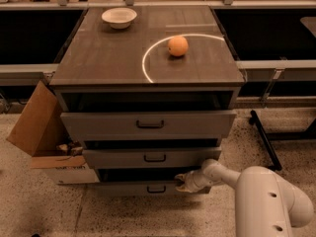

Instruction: Open bottom drawer

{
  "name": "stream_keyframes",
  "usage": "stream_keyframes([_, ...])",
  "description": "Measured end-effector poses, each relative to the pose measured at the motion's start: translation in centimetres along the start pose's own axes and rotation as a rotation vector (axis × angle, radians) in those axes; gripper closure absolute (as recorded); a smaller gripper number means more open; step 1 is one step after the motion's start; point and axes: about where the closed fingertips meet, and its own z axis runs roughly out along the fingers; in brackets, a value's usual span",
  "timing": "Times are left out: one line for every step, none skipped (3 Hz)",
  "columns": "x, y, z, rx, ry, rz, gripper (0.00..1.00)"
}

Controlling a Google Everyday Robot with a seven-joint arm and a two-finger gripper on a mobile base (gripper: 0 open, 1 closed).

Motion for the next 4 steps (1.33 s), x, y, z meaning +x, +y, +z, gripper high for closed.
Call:
stream_keyframes([-0.15, -0.06, -0.23, 0.0, 0.0, 0.0, 0.86])
stream_keyframes([-0.15, -0.06, -0.23, 0.0, 0.0, 0.0, 0.62])
stream_keyframes([-0.26, 0.11, -0.01, -0.004, -0.002, 0.0, 0.39])
stream_keyframes([-0.32, 0.09, -0.1, -0.004, -0.002, 0.0, 0.16])
